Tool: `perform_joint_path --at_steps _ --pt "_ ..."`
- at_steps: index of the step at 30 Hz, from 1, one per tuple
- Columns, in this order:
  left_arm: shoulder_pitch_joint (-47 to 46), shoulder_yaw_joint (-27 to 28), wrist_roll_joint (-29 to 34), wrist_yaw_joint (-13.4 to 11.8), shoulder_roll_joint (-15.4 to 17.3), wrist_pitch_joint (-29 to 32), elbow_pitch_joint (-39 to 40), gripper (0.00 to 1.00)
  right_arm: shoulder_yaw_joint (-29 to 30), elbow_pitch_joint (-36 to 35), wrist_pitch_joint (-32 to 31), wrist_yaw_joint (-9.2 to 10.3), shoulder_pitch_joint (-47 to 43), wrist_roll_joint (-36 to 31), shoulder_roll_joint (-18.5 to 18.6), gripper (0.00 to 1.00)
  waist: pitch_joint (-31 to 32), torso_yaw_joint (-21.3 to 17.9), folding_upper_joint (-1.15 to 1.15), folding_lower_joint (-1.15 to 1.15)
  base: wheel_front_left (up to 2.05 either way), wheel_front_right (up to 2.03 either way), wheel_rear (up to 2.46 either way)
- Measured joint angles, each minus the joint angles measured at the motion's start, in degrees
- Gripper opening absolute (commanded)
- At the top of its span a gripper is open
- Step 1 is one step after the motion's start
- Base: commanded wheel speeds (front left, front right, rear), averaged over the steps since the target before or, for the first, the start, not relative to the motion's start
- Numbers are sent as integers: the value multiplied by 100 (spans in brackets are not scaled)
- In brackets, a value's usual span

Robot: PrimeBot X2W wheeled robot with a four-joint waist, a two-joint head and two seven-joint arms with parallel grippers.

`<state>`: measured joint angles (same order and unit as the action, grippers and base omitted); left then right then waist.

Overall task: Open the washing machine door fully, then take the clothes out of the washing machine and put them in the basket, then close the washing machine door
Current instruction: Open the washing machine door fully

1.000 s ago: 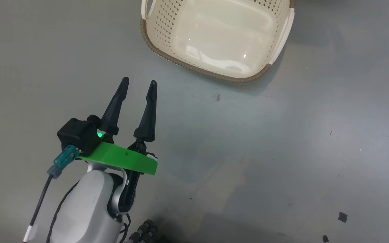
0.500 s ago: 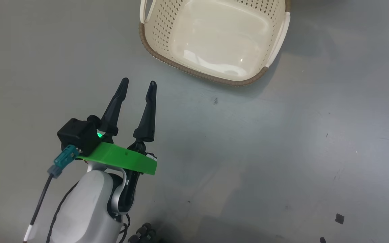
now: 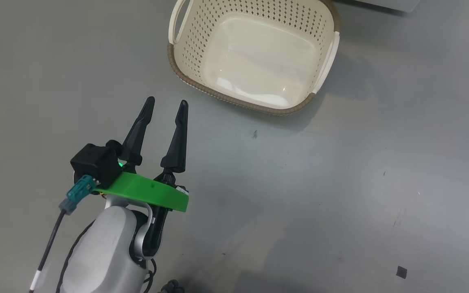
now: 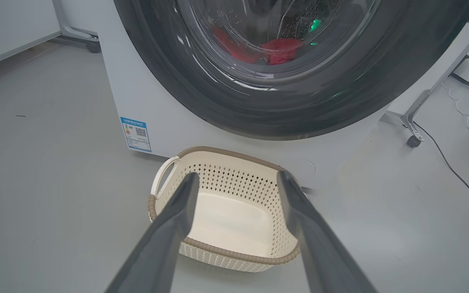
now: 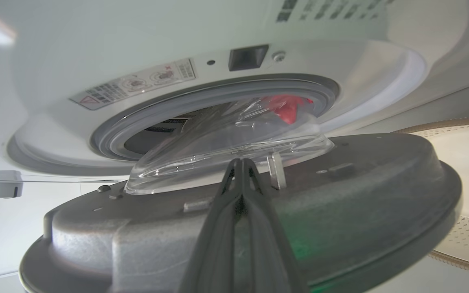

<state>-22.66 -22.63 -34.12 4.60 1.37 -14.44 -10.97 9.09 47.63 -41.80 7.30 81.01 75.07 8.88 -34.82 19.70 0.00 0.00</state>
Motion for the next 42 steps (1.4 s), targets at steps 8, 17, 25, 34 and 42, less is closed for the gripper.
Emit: perform_joint_path --at_steps 8,17,25,34,42 --pt "15 32 62 -1 0 -1 -54 100 19 73 -80 -10 -294 91 -102 0 235 -40 0 0 0 0 0" --pt "64 47 104 -1 2 -1 -87 100 -74 102 -205 -13 -515 107 -233 0 450 -130 0 0 0 0 0" --pt "108 59 146 -1 2 -1 -87 100 -90 98 -229 -14 -618 118 -266 0 530 -191 0 0 0 0 0" --pt "168 74 196 -1 3 -1 -109 100 -96 105 -229 -44 -882 202 -343 0 673 -246 0 0 0 0 0" --pt "188 64 197 -1 3 -1 -102 100 -125 35 -142 -82 -894 203 -357 0 737 -278 0 0 0 0 0"
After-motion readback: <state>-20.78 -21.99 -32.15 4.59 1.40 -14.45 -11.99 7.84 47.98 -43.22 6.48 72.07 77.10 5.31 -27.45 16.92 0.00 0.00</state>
